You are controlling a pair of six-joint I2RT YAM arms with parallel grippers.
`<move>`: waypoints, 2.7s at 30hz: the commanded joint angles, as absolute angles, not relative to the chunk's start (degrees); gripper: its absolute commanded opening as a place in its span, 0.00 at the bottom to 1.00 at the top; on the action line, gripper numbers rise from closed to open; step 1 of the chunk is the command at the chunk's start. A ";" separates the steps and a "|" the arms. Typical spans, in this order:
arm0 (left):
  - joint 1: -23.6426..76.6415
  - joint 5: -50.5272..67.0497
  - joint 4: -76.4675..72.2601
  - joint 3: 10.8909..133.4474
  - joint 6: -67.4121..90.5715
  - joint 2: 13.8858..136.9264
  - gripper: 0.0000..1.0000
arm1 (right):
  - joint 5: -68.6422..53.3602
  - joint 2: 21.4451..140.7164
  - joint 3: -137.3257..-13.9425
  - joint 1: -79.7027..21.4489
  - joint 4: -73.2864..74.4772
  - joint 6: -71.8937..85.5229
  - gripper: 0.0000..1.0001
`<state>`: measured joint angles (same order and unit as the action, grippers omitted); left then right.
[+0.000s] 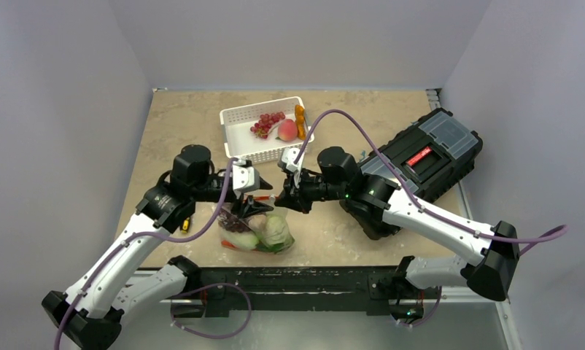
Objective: Place the food in the zip-top bag and seal the zipper
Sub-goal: Zip the zipper food storage bag at the center of the board.
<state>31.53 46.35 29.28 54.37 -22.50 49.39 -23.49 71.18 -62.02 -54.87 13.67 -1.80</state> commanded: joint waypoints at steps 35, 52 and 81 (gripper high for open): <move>31.09 45.49 30.77 56.96 -22.26 52.47 0.00 | 15.63 60.76 -54.54 -56.61 4.96 12.23 0.00; 31.04 46.40 31.54 56.72 -23.52 51.53 0.00 | -12.26 63.43 -59.28 -56.25 9.30 1.80 0.24; 31.10 46.64 31.54 56.53 -23.60 50.66 0.00 | -16.11 75.31 -67.96 -54.49 13.34 -2.11 0.00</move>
<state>30.87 45.08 34.50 54.87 -23.14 51.37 -27.33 76.16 -68.86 -54.33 20.58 -7.92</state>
